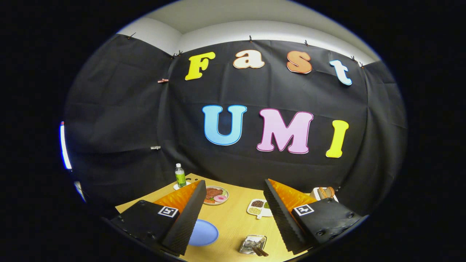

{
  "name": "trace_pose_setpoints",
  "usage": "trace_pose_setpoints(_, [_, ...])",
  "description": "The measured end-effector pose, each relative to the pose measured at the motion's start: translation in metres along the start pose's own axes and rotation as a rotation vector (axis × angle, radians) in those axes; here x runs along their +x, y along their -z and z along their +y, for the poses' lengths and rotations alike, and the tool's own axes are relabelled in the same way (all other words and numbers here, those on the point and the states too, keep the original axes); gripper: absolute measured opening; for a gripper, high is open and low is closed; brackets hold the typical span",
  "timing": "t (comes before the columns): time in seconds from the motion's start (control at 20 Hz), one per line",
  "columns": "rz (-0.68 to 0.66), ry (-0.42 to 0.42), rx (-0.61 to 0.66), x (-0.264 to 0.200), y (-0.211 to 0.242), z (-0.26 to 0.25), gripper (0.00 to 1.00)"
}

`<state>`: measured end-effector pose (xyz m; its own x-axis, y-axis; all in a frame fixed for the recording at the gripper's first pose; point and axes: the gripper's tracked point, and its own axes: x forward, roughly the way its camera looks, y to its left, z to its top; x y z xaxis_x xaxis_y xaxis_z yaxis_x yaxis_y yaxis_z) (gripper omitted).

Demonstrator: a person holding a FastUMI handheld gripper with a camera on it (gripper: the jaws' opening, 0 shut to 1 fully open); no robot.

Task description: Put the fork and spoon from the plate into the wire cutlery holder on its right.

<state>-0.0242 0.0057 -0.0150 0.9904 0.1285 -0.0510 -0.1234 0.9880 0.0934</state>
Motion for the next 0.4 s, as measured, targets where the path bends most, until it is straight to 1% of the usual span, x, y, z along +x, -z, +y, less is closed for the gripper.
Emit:
trace_pose_setpoints(0.15, [-0.012, -0.060, 0.011, -0.001, 0.000, -0.005, 0.99])
trace_pose_setpoints(0.4, [-0.014, -0.129, 0.000, 0.002, 0.014, -0.011, 0.99])
